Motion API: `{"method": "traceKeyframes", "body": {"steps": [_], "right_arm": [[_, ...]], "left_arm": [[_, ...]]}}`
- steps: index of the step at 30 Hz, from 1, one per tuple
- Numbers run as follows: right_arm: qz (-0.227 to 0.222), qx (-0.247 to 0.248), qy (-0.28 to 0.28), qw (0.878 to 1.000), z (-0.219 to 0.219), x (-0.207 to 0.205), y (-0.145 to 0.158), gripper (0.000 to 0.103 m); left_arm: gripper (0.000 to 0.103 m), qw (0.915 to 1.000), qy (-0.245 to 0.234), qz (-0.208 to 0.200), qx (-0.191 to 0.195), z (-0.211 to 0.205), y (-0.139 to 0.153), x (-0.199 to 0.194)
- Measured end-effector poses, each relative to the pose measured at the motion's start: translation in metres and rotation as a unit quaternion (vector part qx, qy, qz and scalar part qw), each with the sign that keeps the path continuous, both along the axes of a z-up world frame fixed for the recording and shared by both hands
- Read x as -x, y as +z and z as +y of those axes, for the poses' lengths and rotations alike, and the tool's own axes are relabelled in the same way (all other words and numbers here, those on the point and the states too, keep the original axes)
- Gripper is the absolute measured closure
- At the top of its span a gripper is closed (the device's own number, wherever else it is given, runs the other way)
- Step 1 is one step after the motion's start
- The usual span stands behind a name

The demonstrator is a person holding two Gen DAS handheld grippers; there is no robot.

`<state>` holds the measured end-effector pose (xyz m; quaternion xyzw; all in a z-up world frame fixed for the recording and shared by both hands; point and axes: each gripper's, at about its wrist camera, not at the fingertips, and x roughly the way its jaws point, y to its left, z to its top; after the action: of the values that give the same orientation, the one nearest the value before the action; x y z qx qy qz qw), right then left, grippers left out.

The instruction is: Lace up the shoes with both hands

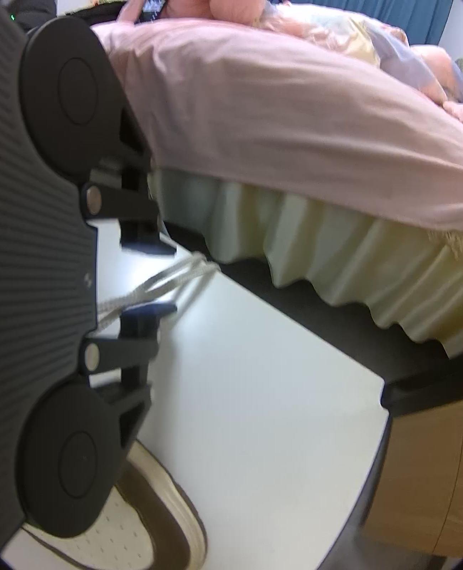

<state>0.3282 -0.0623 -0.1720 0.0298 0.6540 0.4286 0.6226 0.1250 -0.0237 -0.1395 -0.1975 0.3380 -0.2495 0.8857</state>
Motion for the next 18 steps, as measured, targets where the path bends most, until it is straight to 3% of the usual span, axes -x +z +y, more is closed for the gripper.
{"method": "traceKeyframes", "body": {"steps": [6, 11, 13, 16, 18], "right_arm": [[-0.019, -0.046, -0.033, 0.998, -0.014, -0.003, 0.032, 0.100], [-0.060, -0.096, -0.082, 0.990, -0.048, -0.010, 0.078, 0.100], [-0.079, -0.095, -0.090, 0.988, -0.060, -0.009, 0.090, 0.100], [-0.091, -0.069, -0.072, 0.991, -0.061, -0.004, 0.090, 0.095], [-0.082, -0.047, -0.044, 0.995, -0.055, -0.001, 0.083, 0.082]], "left_arm": [[0.099, 0.9999, 0.007, -0.004, -0.008, -0.001, 0.002, 0.002], [0.099, 0.9986, 0.018, -0.048, -0.010, 0.005, 0.014, 0.016], [0.099, 0.9985, 0.019, -0.051, -0.008, 0.007, 0.015, 0.017], [0.099, 0.9988, 0.017, -0.044, -0.015, 0.001, 0.011, 0.016], [0.099, 0.9987, 0.012, -0.044, -0.024, -0.003, 0.010, 0.017]]}}
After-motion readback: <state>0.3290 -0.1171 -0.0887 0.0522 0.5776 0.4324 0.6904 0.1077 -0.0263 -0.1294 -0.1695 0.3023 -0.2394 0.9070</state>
